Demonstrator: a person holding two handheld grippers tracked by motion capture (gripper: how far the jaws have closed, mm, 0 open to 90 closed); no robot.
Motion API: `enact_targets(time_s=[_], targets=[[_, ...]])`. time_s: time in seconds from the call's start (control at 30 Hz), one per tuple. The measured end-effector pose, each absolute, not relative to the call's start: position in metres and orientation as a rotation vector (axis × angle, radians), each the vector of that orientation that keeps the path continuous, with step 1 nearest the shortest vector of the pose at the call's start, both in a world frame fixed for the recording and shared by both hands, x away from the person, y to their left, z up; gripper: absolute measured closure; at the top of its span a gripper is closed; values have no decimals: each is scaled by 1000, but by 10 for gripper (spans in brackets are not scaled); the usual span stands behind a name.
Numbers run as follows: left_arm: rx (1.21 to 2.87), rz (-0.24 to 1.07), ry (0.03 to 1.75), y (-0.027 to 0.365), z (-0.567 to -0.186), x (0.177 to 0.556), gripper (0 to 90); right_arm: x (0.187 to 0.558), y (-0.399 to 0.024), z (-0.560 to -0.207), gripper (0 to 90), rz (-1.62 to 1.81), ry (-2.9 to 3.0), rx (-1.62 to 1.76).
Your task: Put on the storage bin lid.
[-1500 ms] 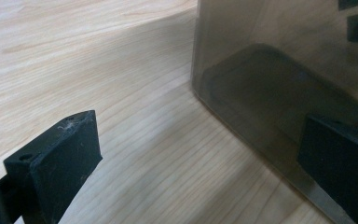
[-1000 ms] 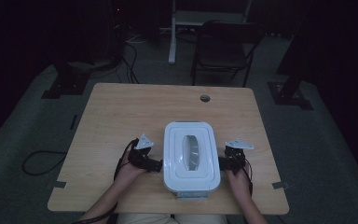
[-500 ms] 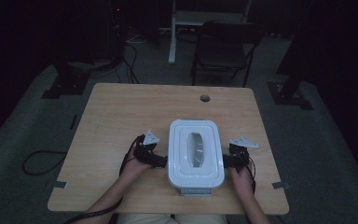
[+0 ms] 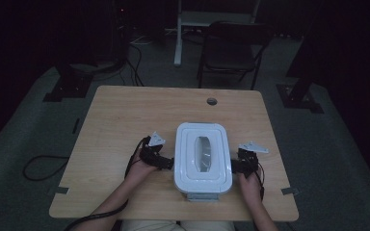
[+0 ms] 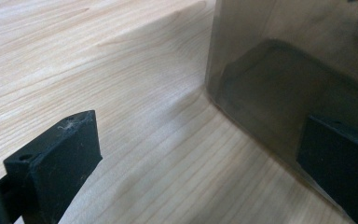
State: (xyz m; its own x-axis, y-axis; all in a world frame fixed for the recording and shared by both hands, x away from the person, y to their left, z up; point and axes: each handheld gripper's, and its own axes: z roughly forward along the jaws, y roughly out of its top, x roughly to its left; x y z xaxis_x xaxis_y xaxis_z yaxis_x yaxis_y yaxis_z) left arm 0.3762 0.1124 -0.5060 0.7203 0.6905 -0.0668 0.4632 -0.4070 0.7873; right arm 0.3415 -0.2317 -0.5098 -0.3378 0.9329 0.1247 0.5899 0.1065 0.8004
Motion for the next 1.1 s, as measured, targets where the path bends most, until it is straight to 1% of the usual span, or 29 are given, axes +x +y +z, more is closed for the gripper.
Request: enact_targets(time_s=[0.2,0.3,0.4,0.67,1.0,1.1], targets=[[2080,361,865,112,-505,375,5,342,-234,-511,136,1101,1995,1471],[2083,373,868,115,-504,374,5,342,-234,-512,134,1074,1988,1458],[2064,352,861,121,-504,375,5,344,-237,-514,132,1052,1980,1462],[2039,379,854,133,-500,372,5,345,-245,-515,130,1046,1955,1472],[2021,433,888,142,-496,370,5,341,-247,-509,128,1056,1927,1449],[2004,435,910,153,-492,371,5,339,-251,-505,128,1063,1921,1445]])
